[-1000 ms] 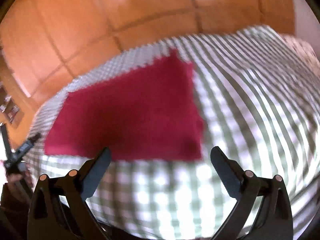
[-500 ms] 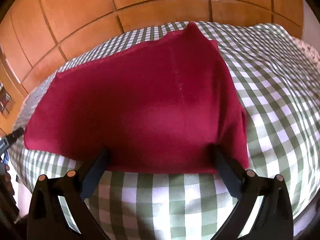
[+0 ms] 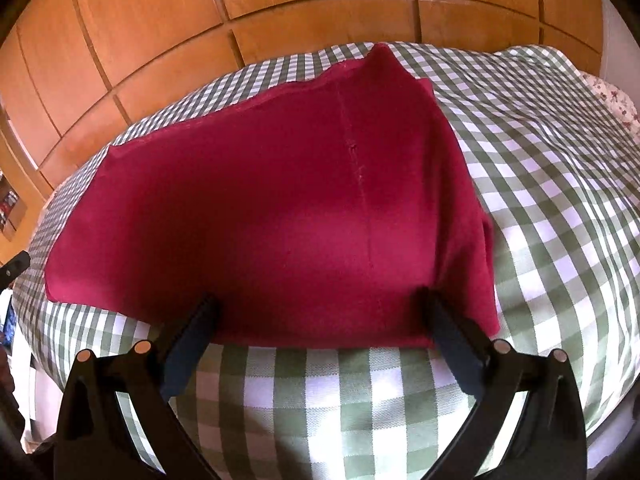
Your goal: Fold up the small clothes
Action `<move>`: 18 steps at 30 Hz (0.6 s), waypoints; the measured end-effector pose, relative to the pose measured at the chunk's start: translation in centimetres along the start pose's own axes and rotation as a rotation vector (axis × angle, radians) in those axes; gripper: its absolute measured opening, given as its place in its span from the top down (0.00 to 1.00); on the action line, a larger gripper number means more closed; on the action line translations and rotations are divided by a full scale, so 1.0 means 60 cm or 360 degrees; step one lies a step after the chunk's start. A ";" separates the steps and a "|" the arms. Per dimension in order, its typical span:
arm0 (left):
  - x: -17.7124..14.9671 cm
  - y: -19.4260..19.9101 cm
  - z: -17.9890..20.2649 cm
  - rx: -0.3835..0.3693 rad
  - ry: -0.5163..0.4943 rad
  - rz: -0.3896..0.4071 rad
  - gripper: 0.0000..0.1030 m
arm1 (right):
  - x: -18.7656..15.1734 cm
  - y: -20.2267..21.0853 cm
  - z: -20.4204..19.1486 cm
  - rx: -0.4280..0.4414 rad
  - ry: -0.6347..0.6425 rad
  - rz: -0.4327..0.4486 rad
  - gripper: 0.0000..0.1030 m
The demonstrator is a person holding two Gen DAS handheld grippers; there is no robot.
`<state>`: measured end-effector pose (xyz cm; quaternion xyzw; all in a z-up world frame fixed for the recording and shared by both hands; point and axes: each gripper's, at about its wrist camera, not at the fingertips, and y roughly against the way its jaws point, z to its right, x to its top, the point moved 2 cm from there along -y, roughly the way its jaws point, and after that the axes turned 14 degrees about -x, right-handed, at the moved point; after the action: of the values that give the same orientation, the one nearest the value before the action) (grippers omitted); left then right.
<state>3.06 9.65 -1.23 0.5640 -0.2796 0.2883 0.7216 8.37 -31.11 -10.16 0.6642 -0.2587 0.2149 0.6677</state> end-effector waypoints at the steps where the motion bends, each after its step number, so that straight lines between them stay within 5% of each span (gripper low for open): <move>1: -0.001 -0.002 -0.001 -0.0001 0.0006 -0.0004 0.15 | 0.001 0.000 0.000 0.0001 0.0003 0.0000 0.02; 10: -0.010 -0.018 -0.014 -0.0072 0.0082 -0.0068 0.23 | -0.002 0.000 -0.002 -0.0013 0.0018 0.0027 0.02; 13: -0.012 -0.025 -0.011 -0.0149 0.0090 -0.0107 0.39 | -0.002 0.000 -0.003 -0.0019 0.0023 0.0030 0.02; 17: -0.020 -0.047 -0.023 -0.0223 0.0171 -0.0184 0.82 | -0.001 0.000 -0.004 -0.0026 0.0025 0.0033 0.02; 18: -0.024 -0.052 -0.028 -0.0220 0.0187 -0.0186 0.86 | -0.001 0.000 -0.004 -0.0025 0.0023 0.0034 0.02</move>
<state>4.50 10.51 -4.67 0.5102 -0.2229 0.2583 0.7895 8.34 -30.88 -10.19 0.6544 -0.2625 0.2248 0.6725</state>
